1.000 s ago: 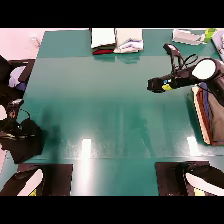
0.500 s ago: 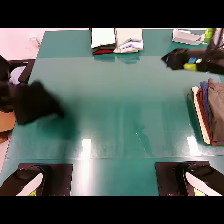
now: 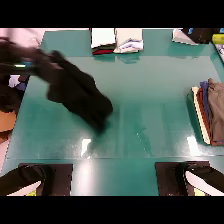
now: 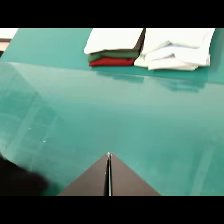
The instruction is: Fold the shirts.
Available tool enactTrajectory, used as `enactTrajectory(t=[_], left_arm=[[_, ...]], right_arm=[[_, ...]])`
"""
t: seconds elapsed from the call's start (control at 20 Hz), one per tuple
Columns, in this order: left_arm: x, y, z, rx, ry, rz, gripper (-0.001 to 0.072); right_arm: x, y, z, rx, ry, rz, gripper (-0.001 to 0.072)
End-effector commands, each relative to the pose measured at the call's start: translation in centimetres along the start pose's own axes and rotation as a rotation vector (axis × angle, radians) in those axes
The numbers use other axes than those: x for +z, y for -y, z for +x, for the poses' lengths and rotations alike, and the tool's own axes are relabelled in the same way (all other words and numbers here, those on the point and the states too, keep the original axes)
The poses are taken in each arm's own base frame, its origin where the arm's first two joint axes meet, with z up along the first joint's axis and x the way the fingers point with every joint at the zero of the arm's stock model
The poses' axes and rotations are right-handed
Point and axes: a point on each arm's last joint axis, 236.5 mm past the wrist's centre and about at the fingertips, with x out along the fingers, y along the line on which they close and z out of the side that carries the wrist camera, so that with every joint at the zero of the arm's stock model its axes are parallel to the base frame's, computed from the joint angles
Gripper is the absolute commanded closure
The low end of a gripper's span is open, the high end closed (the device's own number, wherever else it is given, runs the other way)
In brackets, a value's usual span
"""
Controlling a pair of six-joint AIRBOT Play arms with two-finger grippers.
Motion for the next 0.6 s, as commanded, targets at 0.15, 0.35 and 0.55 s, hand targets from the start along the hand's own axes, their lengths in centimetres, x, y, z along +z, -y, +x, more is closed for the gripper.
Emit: enactTrajectory(t=[0.15,0.35,0.55], left_arm=[[-0.5,16.7,12.8,-0.347,-0.109,0.236,0.0682],[-0.7,12.4,15.0,-0.211,-0.146,0.260,0.0178],[-3.3,-4.6,12.6,0.082,-0.279,-0.019,0.0178]], right_arm=[[0.7,0.0,0.3,-0.002,-0.014,-0.006,0.0694],[0.8,0.2,0.3,-0.009,-0.013,-0.009,0.0694],[0.8,0.2,0.3,-0.009,-0.013,-0.009,0.0694]])
